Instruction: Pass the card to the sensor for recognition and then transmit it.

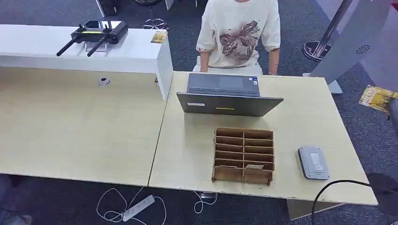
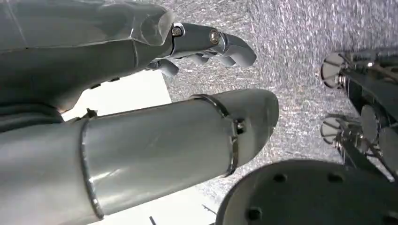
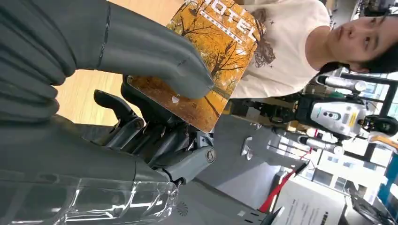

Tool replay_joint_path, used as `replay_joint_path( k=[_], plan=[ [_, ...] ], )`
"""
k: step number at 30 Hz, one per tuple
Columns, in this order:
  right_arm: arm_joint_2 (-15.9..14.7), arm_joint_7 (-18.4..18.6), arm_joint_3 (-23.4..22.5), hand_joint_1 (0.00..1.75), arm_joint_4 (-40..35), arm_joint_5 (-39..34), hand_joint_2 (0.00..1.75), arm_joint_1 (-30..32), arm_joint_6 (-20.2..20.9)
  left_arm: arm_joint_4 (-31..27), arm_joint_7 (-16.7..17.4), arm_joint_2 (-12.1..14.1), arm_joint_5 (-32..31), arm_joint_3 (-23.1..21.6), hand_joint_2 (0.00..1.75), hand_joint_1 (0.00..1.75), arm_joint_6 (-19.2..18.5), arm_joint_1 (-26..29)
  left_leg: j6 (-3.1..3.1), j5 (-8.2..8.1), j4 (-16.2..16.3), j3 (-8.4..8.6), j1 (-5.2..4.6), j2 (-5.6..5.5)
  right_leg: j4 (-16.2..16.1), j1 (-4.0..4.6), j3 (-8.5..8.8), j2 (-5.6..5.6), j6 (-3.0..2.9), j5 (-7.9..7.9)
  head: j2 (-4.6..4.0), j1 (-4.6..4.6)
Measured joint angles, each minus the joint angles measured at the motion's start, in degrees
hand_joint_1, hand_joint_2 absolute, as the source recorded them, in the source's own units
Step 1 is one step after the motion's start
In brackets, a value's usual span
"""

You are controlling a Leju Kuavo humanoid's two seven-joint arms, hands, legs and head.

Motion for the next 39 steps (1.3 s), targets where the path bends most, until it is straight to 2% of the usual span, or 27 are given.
replay_joint_path(
  k=[8,15,23,39],
  plan=[
    [1.8,-0.7,3.5,1.75,4.7,3.6,1.75,-5.1,-1.0,-1.0,1.2,0.8,-0.2,-1.2,0.00,0.00,-0.4,-0.1,0.01,0.00,0.0,0.04,-0.01,0.04,0.0,-0.01,-0.01,0.04,0.00,0.00,0.00,-0.02],
    [3.2,-1.5,5.3,1.75,7.9,4.5,1.75,-6.7,-1.1,-1.2,1.5,0.9,-0.1,-1.5,0.00,0.00,-0.4,-0.1,0.01,0.00,0.0,0.03,-0.02,0.03,0.0,-0.01,-0.01,0.02,0.00,0.00,0.00,-0.02],
    [4.1,-2.1,5.7,1.75,9.4,4.7,1.75,-7.2,-1.0,-1.3,1.5,1.0,-0.2,-1.7,0.00,0.00,-0.4,-0.1,0.01,0.00,0.0,0.03,-0.02,0.03,0.0,-0.01,-0.03,0.02,0.00,0.00,0.00,0.00],
    [4.2,-4.2,5.8,1.75,12.0,4.7,1.75,-6.4,2.0,-1.7,1.6,1.4,-0.5,-2.8,0.00,0.00,-0.5,-0.2,0.01,0.00,0.0,0.04,-0.02,0.04,0.0,-0.01,-0.05,0.04,0.00,0.00,0.00,0.00]
  ],
)
